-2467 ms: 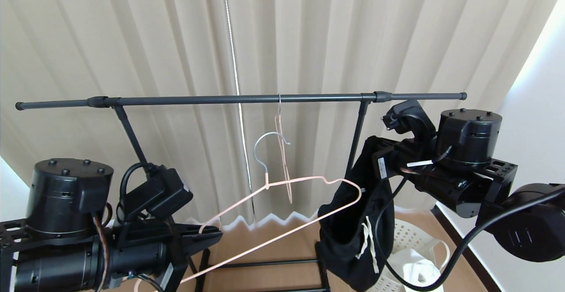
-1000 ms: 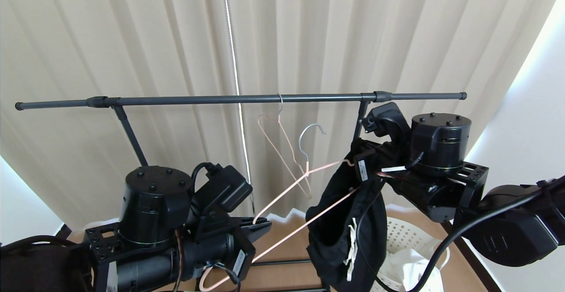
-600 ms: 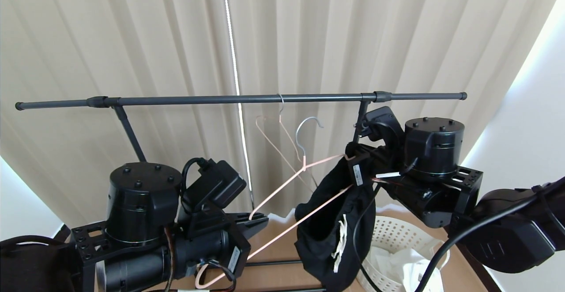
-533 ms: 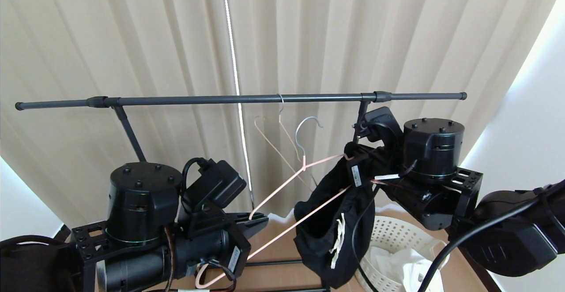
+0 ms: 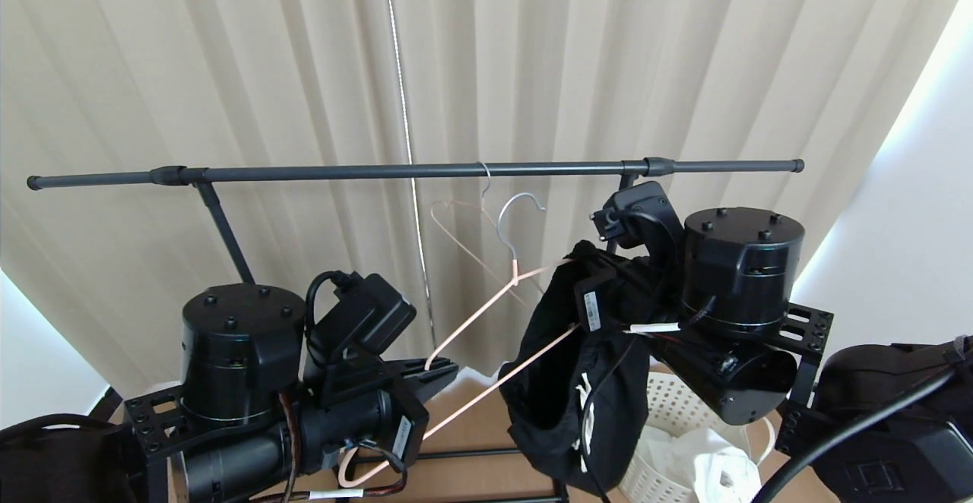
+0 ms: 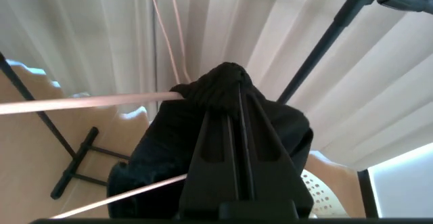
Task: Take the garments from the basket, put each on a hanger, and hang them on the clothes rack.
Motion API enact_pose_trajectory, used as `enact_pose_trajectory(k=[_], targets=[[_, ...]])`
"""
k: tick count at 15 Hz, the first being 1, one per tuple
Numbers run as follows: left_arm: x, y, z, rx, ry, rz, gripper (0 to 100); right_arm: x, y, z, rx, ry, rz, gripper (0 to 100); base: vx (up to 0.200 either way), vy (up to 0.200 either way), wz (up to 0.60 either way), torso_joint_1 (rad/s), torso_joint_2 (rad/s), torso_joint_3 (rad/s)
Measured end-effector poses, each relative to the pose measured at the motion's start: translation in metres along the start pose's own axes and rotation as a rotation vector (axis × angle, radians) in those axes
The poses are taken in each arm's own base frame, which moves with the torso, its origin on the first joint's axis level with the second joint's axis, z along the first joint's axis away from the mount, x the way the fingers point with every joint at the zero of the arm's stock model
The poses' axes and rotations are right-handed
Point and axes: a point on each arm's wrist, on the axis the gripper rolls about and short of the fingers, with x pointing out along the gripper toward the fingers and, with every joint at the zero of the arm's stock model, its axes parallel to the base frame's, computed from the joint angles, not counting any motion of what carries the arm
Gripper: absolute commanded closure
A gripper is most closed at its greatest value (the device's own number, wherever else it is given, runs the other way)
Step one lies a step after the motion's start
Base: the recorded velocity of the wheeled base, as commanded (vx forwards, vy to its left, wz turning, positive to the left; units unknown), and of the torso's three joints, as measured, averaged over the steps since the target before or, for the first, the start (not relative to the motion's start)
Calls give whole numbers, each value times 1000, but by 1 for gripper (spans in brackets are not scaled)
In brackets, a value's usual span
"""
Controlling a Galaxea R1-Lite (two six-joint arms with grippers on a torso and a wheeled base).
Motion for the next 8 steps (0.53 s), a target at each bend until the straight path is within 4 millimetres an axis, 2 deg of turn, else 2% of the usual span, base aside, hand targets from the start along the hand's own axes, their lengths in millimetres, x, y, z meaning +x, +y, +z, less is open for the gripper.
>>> enact_pose_trajectory(k=[3, 8], targets=[[6, 3, -5, -16, -99, 38, 100, -8, 9, 5, 31, -19, 38, 100, 0, 0, 0, 0, 0, 0], [11, 3, -16, -68, -82, 54, 100, -18, 21, 10, 67, -35, 82, 100, 0, 0, 0, 0, 0, 0]])
